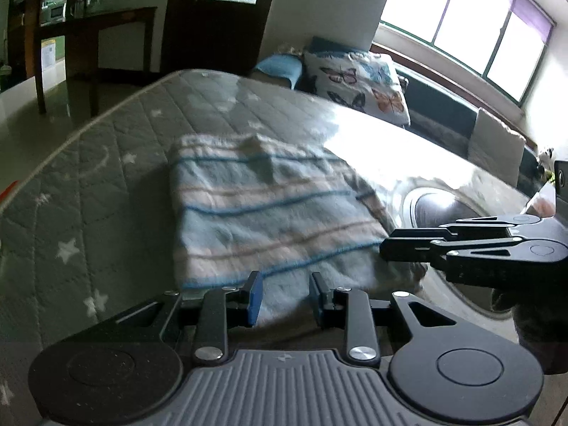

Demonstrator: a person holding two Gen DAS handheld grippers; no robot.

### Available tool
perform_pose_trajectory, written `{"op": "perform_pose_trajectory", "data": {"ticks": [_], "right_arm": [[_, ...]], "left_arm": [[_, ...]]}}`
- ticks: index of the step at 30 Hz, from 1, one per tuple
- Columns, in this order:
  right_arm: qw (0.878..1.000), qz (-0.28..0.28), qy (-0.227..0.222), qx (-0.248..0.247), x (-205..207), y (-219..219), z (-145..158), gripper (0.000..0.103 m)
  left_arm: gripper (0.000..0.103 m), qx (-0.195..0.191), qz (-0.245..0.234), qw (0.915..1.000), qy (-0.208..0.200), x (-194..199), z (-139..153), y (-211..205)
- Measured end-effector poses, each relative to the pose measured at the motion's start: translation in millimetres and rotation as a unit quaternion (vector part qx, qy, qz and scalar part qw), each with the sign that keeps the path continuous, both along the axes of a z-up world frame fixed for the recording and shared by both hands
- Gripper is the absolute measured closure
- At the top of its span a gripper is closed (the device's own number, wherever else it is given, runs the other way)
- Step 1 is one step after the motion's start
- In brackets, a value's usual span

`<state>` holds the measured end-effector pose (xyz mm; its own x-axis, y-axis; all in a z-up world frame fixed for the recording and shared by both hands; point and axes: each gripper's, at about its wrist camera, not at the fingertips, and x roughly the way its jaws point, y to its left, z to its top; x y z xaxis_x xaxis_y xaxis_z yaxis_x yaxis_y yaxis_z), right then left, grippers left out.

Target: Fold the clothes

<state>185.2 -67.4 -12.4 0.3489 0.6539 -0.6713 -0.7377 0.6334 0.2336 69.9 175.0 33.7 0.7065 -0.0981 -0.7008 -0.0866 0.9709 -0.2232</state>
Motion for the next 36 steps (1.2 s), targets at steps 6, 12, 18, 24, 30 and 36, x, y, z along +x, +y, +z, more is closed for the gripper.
{"op": "perform_pose_trajectory", "data": {"ticks": [6, 12, 18, 24, 30, 36], "right_arm": [[1.000, -0.017, 0.001, 0.021, -9.8, -10.5, -1.2, 0.084], [0.999, -0.020, -0.030, -0.001, -23.5, -8.9, -6.6, 0.084], [0.999, -0.029, -0.043, 0.006, -40.1, -16.1, 0.6, 0.075], [0.998, -0.042, -0.046, -0.002, -55.5, -21.8, -0.3, 0.051], [0.998, -0.043, -0.044, -0.010, -72.2, -29.2, -4.1, 0.040], [0.998, -0.045, -0.049, -0.018, -90.1, -34.1, -6.8, 0.027]], "left_arm": [[0.070, 0.001, 0.007, 1.0000, 0.005, -6.9, -6.2, 2.8], [0.064, 0.002, 0.012, 0.9999, 0.002, -13.3, -4.3, 1.2], [0.052, -0.002, 0.019, 0.9998, -0.003, -28.0, -1.6, 0.6], [0.037, 0.002, 0.027, 0.9996, -0.003, -45.1, -1.3, -5.3], [0.028, 0.000, 0.037, 0.9993, 0.000, -64.2, -4.4, -7.0], [0.014, 0.006, 0.045, 0.9990, -0.003, -79.5, -4.3, -9.6]]}}
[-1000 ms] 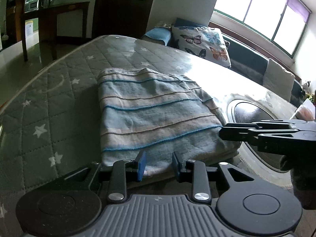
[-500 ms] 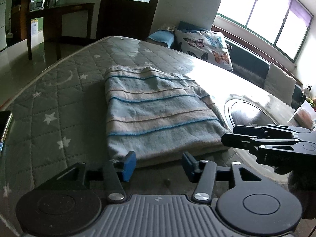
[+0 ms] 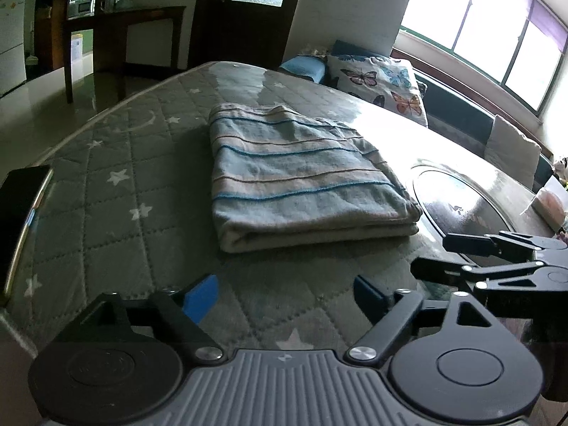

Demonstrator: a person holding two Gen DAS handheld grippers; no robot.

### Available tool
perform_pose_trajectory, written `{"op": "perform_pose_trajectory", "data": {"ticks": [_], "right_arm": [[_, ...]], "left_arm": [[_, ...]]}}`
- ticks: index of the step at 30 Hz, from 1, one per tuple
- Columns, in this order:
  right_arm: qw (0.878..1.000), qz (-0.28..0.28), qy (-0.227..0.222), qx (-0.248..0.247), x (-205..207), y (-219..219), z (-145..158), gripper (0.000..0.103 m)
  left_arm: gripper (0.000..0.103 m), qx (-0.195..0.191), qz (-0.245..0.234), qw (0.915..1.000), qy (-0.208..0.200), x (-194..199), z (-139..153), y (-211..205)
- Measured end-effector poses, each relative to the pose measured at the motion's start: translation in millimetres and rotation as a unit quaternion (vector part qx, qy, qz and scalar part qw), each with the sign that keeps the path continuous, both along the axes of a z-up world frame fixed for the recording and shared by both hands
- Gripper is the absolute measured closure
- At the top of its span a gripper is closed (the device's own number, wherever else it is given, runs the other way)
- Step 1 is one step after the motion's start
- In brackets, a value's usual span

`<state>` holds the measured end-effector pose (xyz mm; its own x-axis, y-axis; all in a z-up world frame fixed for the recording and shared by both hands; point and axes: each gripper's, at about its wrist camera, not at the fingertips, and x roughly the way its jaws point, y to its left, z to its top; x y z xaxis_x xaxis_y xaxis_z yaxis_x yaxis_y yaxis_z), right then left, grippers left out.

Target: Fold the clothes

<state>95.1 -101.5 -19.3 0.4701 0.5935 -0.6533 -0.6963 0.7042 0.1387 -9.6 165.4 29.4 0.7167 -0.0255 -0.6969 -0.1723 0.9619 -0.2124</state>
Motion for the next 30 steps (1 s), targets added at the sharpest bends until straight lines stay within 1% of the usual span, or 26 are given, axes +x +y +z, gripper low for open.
{"op": "perform_pose_trajectory", "data": {"ticks": [2, 5, 7, 9, 13, 16, 20, 25, 30], "right_arm": [[1.000, -0.001, -0.001, -0.002, -4.8, -1.7, -0.8, 0.020], [1.000, 0.000, -0.001, -0.006, -11.8, -3.3, -2.5, 0.020], [1.000, 0.000, 0.000, -0.009, -15.5, -4.1, -3.7, 0.019], [1.000, -0.003, -0.002, -0.013, -19.3, -4.7, -4.8, 0.013], [1.000, -0.003, -0.005, -0.013, -26.5, -6.2, -5.8, 0.012], [1.000, -0.008, -0.007, -0.014, -30.0, -7.5, -6.0, 0.009], [1.000, -0.014, -0.009, -0.021, -34.6, -8.0, -7.6, 0.003], [0.999, -0.016, -0.013, -0.024, -40.0, -9.3, -8.9, 0.000], [0.999, -0.020, -0.014, -0.026, -42.2, -10.3, -8.7, 0.000]], "left_arm": [[0.008, 0.002, 0.005, 1.0000, -0.002, -4.1, 0.3, -0.7], [0.000, 0.003, 0.010, 0.9999, -0.004, -9.6, 1.2, -1.8], [0.000, 0.004, 0.011, 0.9999, -0.008, -13.6, 1.8, -3.3], [0.000, 0.005, 0.012, 0.9999, -0.006, -15.8, 1.7, -4.8], [0.000, 0.015, 0.021, 0.9996, 0.012, -18.2, -0.8, -9.8], [0.000, 0.013, 0.025, 0.9995, 0.015, -21.3, -1.5, -11.5], [0.000, 0.017, 0.034, 0.9991, 0.019, -23.5, -2.8, -13.5], [0.000, 0.029, 0.040, 0.9985, 0.024, -26.0, -4.0, -17.9], [0.000, 0.032, 0.041, 0.9983, 0.026, -29.2, -5.5, -21.6]]}}
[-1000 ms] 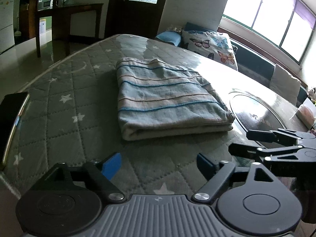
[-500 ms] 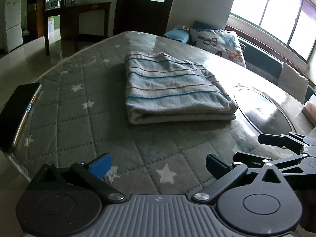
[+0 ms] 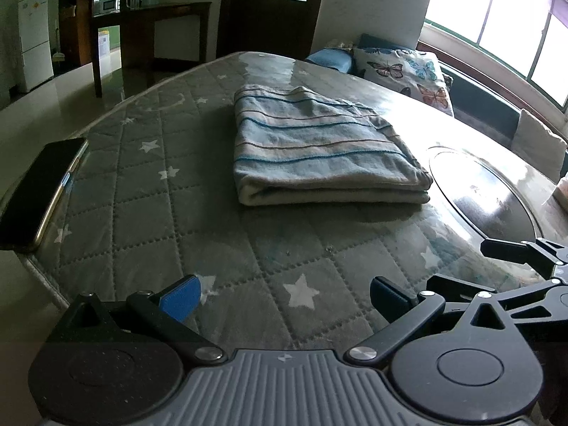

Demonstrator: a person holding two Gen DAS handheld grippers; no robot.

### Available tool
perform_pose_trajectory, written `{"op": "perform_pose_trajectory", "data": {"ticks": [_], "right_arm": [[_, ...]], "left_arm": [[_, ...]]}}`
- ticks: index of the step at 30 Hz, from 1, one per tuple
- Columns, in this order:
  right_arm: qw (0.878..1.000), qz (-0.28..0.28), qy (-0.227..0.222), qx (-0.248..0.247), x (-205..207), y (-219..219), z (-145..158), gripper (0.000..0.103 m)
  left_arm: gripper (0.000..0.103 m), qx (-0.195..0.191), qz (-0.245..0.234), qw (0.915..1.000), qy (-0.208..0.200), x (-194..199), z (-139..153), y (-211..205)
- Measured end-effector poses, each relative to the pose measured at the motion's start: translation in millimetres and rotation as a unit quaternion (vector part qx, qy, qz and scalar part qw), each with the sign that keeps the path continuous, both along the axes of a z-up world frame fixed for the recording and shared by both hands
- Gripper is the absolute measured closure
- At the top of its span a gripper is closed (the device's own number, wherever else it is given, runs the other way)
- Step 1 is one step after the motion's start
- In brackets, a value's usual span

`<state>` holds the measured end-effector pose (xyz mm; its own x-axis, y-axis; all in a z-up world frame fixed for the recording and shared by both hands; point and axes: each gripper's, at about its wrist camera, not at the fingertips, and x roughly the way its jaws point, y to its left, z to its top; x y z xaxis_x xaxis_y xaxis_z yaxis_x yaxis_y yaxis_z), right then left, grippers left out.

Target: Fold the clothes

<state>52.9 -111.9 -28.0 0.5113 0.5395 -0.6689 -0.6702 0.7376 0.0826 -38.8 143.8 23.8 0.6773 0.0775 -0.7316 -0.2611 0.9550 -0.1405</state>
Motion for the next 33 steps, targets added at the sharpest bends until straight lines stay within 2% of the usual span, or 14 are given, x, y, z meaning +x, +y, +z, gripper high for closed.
{"op": "perform_pose_trajectory", "data": {"ticks": [12, 33], "right_arm": [[1.000, -0.017, -0.004, -0.020, -4.7, 1.7, -2.7, 0.000], [0.999, -0.025, -0.001, -0.022, -10.0, 1.7, -4.5, 0.000]], "left_arm": [[0.000, 0.011, 0.008, 0.9999, 0.005, -4.6, -1.8, -3.9], [0.000, 0.023, 0.014, 0.9996, 0.012, -8.2, -5.6, -6.4]]}}
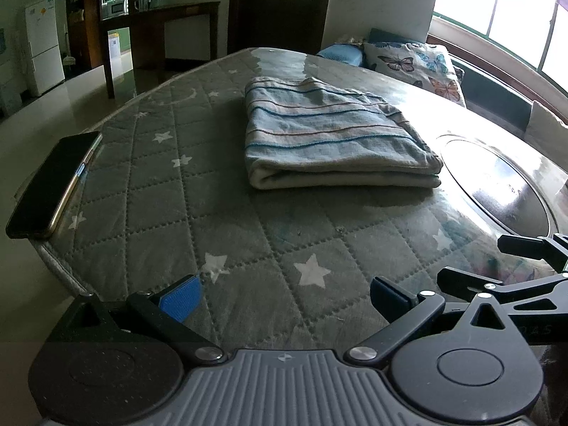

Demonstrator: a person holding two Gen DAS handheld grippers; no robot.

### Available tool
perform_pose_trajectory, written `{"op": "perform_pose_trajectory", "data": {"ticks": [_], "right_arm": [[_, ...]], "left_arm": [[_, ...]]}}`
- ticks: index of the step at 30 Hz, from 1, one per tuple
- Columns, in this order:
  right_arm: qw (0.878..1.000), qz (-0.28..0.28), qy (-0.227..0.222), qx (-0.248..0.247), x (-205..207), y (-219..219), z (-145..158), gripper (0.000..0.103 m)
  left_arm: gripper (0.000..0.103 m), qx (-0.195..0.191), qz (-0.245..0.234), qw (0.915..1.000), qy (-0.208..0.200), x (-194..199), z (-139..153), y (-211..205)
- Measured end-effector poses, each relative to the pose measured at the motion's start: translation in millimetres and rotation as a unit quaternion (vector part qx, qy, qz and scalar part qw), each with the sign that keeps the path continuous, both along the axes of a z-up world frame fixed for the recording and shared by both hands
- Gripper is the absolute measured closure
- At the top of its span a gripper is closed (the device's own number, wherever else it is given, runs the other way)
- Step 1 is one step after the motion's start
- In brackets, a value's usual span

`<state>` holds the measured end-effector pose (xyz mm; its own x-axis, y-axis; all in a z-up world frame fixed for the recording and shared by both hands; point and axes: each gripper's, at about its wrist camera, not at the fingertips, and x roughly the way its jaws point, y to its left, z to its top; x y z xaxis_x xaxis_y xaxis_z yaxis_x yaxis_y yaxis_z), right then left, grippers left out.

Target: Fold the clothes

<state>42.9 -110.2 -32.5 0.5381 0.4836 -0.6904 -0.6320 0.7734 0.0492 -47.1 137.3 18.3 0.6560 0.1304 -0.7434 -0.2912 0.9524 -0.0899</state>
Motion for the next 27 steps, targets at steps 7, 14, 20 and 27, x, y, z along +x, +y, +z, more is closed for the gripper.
{"op": "perform_pose_trajectory", "data": {"ticks": [7, 14, 20, 27], "right_arm": [[1.000, -0.003, 0.001, 0.002, -2.8, -0.5, 0.2, 0.000], [1.000, -0.008, 0.003, 0.003, -3.1, -0.6, -0.9, 0.000], [1.000, -0.014, 0.005, 0.005, -3.0, -2.3, -2.1, 0.000], [1.000, -0.016, 0.004, 0.002, -4.4, -0.5, -3.1, 0.000]], "left_arm": [[0.000, 0.001, 0.000, 1.0000, 0.001, -0.3, 0.0, -1.2], [0.000, 0.001, -0.002, 1.0000, 0.004, 0.0, -1.3, -3.4], [0.000, 0.003, -0.001, 1.0000, 0.004, 0.4, -1.5, -4.4], [0.000, 0.003, -0.001, 1.0000, 0.006, 0.2, -3.0, -6.2]]}}
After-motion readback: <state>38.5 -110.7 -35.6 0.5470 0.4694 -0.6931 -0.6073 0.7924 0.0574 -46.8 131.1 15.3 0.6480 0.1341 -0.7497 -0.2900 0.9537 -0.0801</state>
